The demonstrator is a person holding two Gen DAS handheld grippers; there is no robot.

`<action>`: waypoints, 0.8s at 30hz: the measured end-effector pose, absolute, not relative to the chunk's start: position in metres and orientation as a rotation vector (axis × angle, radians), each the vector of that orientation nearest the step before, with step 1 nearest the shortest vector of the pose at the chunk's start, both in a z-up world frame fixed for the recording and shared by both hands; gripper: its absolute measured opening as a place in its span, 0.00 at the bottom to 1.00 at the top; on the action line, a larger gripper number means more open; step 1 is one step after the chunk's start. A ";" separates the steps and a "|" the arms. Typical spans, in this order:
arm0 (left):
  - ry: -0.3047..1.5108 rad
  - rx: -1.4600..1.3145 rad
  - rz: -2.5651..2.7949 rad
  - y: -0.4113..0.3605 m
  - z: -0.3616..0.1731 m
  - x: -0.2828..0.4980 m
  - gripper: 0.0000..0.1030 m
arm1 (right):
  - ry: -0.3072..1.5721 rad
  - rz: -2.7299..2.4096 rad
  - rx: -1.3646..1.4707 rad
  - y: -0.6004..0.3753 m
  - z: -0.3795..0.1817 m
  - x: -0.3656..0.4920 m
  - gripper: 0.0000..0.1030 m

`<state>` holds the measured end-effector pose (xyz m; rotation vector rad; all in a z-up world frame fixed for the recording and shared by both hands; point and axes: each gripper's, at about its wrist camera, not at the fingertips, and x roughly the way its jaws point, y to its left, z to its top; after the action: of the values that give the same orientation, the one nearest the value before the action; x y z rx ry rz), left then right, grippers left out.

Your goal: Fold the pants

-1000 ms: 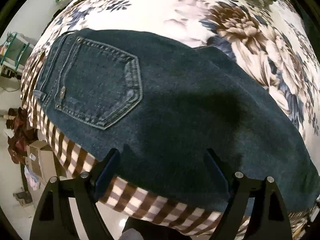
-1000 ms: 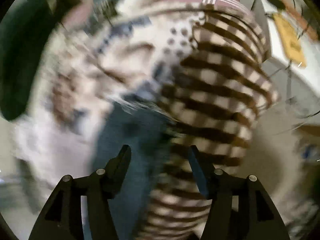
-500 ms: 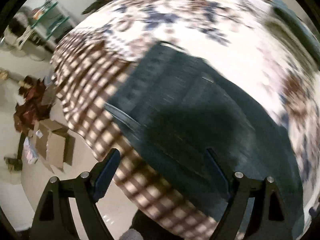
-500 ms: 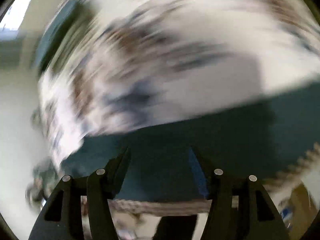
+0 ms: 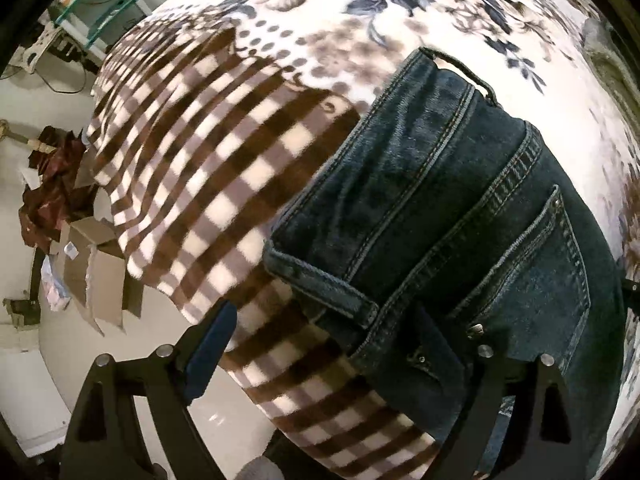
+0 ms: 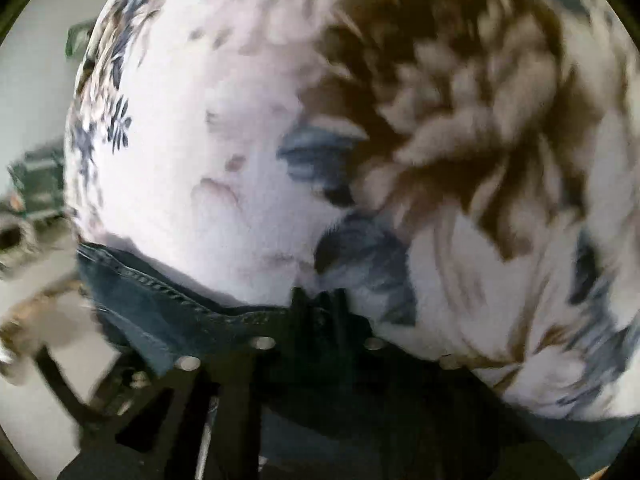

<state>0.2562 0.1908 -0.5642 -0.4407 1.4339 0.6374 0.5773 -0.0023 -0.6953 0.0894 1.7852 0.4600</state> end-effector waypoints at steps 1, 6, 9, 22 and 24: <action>1.436 -0.443 0.630 0.194 -0.565 0.259 0.88 | 1.772 0.455 0.082 0.000 -0.695 0.581 0.09; 1.435 -0.443 0.589 0.196 -0.566 0.259 0.88 | 1.676 0.398 0.150 -0.019 -0.669 0.583 0.08; 1.442 -0.422 0.580 0.198 -0.568 0.260 0.88 | 1.578 0.297 0.145 -0.030 -0.663 0.591 0.00; 1.424 -0.501 0.577 0.200 -0.545 0.245 0.88 | 1.926 0.547 0.213 -0.042 -0.716 0.605 0.48; 1.437 -0.501 0.585 0.201 -0.550 0.243 0.88 | 1.853 0.605 0.116 -0.031 -0.710 0.593 0.06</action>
<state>0.2427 0.2013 -0.5505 -0.5013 1.4368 0.5846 0.5933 -0.0309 -0.7096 0.1162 1.8534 0.6051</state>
